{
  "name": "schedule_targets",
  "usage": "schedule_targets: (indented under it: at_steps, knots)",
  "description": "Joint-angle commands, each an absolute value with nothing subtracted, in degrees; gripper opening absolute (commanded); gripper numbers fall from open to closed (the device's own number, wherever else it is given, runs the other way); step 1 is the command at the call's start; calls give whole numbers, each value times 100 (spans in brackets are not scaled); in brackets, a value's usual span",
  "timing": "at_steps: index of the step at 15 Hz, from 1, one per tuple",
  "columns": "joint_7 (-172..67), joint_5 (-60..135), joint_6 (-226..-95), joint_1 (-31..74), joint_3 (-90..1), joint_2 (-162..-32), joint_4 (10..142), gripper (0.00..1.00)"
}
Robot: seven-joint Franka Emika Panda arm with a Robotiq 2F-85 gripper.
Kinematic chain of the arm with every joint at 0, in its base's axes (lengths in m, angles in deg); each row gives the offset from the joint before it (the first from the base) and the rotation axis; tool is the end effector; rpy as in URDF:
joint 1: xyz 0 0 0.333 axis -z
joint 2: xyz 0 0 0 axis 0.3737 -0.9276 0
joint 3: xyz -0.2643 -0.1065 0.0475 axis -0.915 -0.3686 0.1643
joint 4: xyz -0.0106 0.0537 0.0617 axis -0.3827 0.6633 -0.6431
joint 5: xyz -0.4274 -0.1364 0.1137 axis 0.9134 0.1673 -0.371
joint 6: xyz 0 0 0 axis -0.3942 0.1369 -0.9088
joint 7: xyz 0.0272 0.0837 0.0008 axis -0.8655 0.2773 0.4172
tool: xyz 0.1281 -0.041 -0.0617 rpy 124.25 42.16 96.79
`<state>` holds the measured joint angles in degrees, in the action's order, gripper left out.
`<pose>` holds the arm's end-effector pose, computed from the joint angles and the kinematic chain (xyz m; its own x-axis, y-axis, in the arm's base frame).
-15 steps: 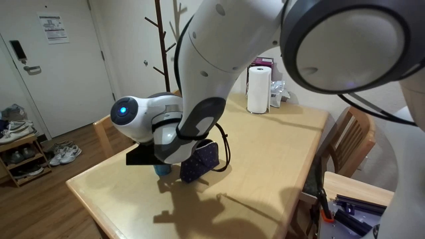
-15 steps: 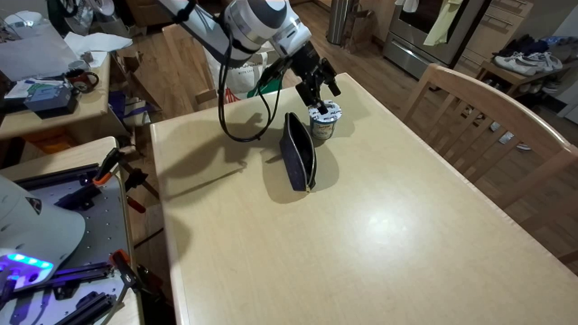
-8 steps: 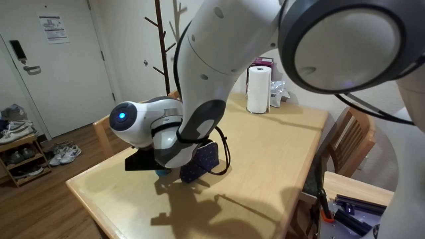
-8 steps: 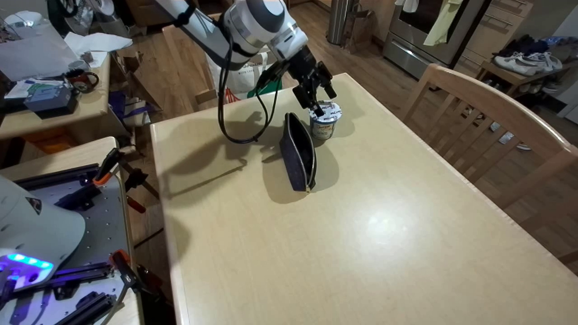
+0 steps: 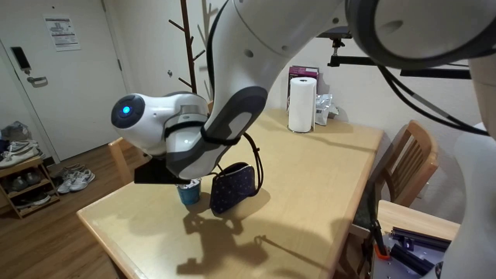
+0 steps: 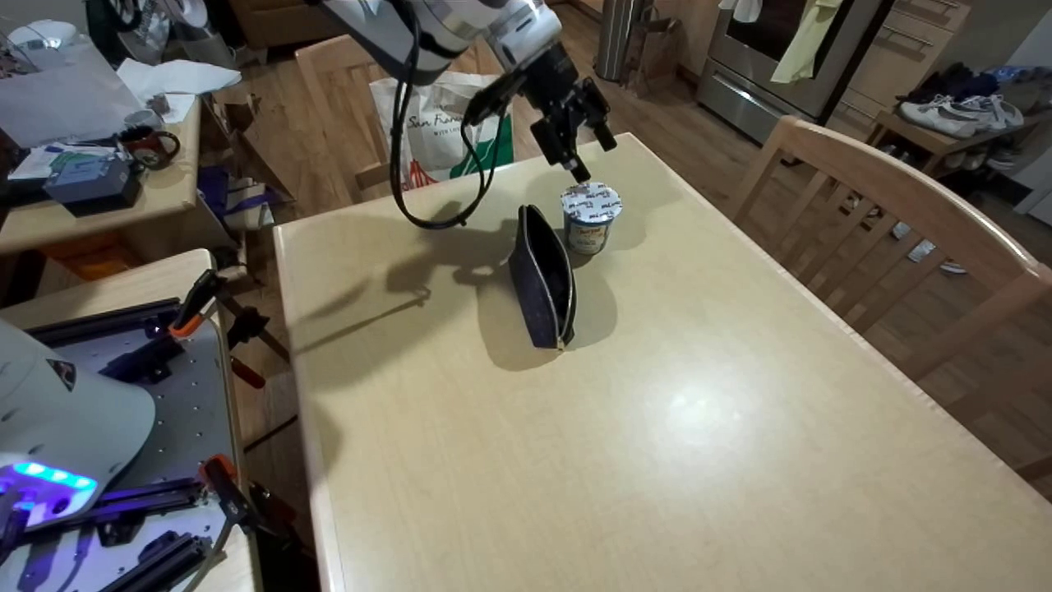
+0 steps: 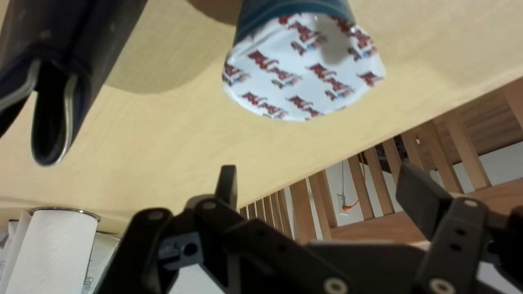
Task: Put the yoghurt behind the purse
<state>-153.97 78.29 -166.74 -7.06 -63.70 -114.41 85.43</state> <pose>0.7181 0.0631 0.1576 0.3479 -0.6627 0.6632 -0.8720 -0.4886 -0.0308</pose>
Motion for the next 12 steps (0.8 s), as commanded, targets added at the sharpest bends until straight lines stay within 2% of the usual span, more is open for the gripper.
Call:
schedule_targets:
  at_steps: [1, 6, 7, 8, 12]
  knots:
    - [-15015, 7887, -16070, -166, -5581, -10884, 8519, 100]
    - [-13592, 6775, -16307, 703, -4386, -11200, 8381, 100]
    - [-13258, 6438, -16000, 794, -4269, -11313, 8278, 100]
    - [-13838, 6861, -16130, 499, -4564, -11078, 8478, 100]
    - [-13843, 6566, -15942, 494, -4635, -11360, 8339, 100]
